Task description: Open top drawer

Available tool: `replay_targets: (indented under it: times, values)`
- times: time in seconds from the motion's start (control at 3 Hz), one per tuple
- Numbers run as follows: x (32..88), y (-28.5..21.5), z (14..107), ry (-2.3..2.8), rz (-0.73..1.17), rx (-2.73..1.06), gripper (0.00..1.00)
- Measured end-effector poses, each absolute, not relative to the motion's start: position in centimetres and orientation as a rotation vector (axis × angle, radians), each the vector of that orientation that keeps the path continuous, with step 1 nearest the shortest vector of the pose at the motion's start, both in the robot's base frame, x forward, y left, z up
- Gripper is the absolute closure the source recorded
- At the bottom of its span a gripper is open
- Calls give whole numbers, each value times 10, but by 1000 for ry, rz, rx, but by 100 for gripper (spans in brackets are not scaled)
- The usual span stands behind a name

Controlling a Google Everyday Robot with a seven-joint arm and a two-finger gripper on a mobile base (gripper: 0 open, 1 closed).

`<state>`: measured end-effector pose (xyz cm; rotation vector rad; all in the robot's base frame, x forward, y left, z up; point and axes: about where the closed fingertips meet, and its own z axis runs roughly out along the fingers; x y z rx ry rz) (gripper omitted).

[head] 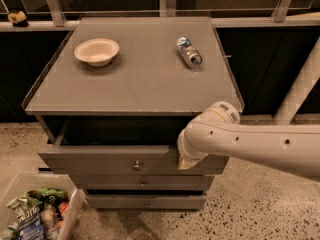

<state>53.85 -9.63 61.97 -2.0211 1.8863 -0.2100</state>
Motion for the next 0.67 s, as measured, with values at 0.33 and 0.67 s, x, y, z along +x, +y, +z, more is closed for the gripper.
replay_targets:
  times: [0.33, 0.67]
  values:
    - [539, -96, 620, 1886, -210, -2021, 100]
    - [531, -97, 616, 1869, -219, -2027, 100]
